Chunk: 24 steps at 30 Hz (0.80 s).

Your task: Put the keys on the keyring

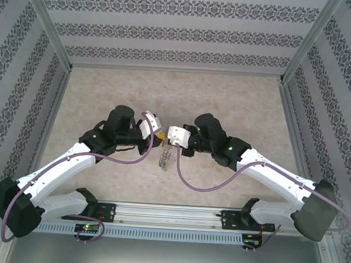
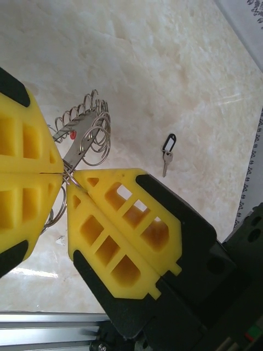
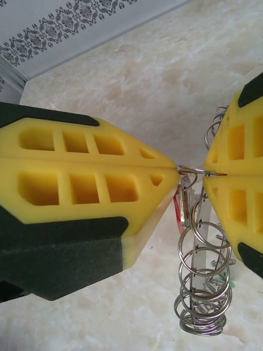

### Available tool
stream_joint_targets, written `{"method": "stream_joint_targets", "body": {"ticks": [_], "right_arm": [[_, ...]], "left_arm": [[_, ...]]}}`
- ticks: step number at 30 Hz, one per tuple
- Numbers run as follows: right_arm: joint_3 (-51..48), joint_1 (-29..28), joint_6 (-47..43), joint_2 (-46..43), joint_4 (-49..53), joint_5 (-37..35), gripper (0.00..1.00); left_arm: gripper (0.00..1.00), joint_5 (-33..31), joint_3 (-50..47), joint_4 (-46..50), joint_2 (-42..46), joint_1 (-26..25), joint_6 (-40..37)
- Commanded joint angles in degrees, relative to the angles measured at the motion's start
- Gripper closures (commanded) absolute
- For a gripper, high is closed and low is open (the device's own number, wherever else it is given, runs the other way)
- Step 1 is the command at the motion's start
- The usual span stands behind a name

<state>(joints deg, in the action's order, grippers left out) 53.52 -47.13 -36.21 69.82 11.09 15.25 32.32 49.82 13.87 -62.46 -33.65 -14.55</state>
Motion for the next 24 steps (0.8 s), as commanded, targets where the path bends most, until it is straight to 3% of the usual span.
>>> {"method": "stream_joint_targets", "body": {"ticks": [1, 5, 16, 24], "right_arm": [[0.99, -1.21, -0.43, -0.36, -1.7, 1.19, 1.0], [-0.59, -1.12, -0.12, -2.54, -4.43, 1.03, 1.0], [-1.65, -0.39, -0.06, -3.76, -4.04, 3.47, 1.0], [-3.77, 2.62, 5.26, -5.02, -8.97, 9.16, 1.0]], "left_arm": [[1.0, -2.52, 0.28, -3.15, 1.54, -0.45, 0.97], [1.0, -8.31, 0.58, -0.11, 1.96, -0.45, 0.15], [1.0, -9.25, 0.48, -0.8, 1.62, -0.36, 2.94], [1.0, 1.64, 2.09, 0.85, -0.04, 1.8, 4.18]]}}
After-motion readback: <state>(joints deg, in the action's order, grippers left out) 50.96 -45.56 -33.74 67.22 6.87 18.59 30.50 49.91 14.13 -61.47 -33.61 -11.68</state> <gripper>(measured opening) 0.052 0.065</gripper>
